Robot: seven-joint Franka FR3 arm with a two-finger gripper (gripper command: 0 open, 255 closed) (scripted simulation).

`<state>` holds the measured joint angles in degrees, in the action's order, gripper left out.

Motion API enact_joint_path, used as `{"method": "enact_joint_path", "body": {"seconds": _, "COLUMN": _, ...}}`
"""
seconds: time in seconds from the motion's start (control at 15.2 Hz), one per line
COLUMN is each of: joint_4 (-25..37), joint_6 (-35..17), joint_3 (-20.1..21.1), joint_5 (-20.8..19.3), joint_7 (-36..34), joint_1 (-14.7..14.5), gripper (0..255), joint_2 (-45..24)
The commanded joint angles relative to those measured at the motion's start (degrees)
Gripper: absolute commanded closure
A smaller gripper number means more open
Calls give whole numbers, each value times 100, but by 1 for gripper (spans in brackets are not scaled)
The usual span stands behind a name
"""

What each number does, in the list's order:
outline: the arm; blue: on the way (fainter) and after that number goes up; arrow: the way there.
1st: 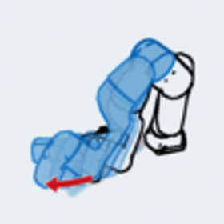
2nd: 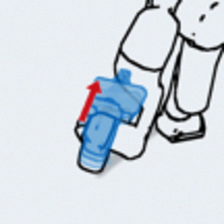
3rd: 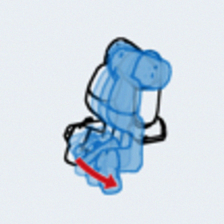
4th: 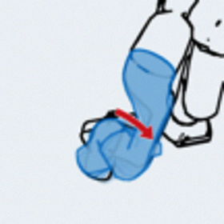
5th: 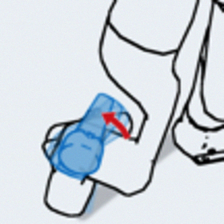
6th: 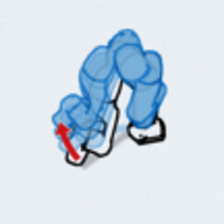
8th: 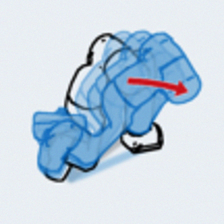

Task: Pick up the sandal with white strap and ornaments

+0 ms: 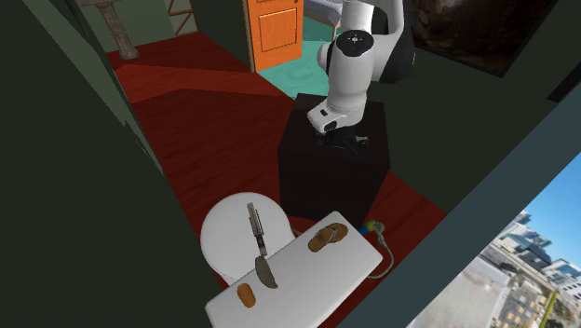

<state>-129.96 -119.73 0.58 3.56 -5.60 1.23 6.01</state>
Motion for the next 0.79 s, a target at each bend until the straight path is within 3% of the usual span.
{"method": "enact_joint_path", "body": {"seconds": 0.0, "joint_4": 132, "joint_6": -231, "joint_3": 5, "joint_5": 49, "joint_7": -91, "joint_1": 0, "gripper": 0, "joint_2": -415}}
{"method": "enact_joint_path", "body": {"seconds": 0.73, "joint_4": 1663, "joint_6": -905, "joint_3": 11, "joint_5": 345, "joint_7": -519, "joint_1": -4, "gripper": 0, "joint_2": -2902}}
